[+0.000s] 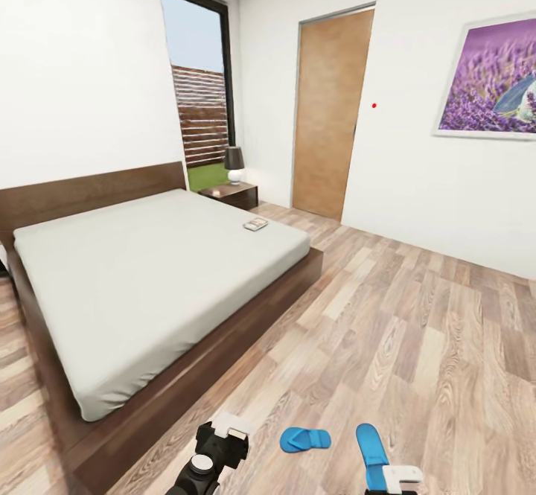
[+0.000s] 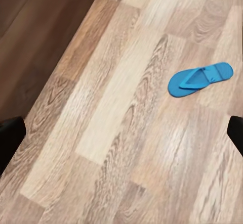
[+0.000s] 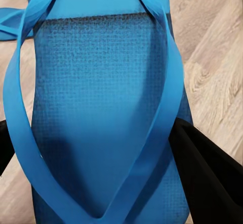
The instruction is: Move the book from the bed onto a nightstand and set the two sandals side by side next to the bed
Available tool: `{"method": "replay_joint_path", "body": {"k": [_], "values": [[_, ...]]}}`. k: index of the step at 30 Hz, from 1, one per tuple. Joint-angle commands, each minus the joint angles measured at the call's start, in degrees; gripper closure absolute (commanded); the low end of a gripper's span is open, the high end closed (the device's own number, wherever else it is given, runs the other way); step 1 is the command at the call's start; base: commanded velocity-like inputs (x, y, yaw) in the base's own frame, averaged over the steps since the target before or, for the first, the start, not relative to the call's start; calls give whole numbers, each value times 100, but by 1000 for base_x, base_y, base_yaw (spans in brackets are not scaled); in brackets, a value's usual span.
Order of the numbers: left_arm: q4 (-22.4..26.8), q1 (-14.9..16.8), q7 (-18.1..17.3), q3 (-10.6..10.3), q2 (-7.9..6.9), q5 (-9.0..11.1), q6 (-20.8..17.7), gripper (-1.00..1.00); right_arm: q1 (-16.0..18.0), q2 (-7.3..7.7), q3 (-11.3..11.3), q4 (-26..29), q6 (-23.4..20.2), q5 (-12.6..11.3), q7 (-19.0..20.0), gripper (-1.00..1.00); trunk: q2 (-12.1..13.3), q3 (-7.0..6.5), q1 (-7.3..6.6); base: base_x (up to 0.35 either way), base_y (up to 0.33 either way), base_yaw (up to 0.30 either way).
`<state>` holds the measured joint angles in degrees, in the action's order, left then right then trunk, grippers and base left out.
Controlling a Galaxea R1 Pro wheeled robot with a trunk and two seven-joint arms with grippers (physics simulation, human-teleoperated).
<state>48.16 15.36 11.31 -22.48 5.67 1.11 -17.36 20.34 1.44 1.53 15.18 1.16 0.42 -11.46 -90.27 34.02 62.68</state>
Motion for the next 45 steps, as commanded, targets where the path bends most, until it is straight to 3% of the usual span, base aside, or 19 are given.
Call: {"method": "replay_joint_path", "body": {"k": [1, 45], "values": [[9, 2, 38, -20, -4, 12, -30, -100, 5, 0, 14, -6, 15, -7, -23, 100, -3, 5, 0, 59, 217, -294], [8, 2, 38, -20, -4, 12, -30, -100, 5, 20, 6, -15, 17, -16, -23, 100, -3, 5, 0, 16, 54, -294]]}}
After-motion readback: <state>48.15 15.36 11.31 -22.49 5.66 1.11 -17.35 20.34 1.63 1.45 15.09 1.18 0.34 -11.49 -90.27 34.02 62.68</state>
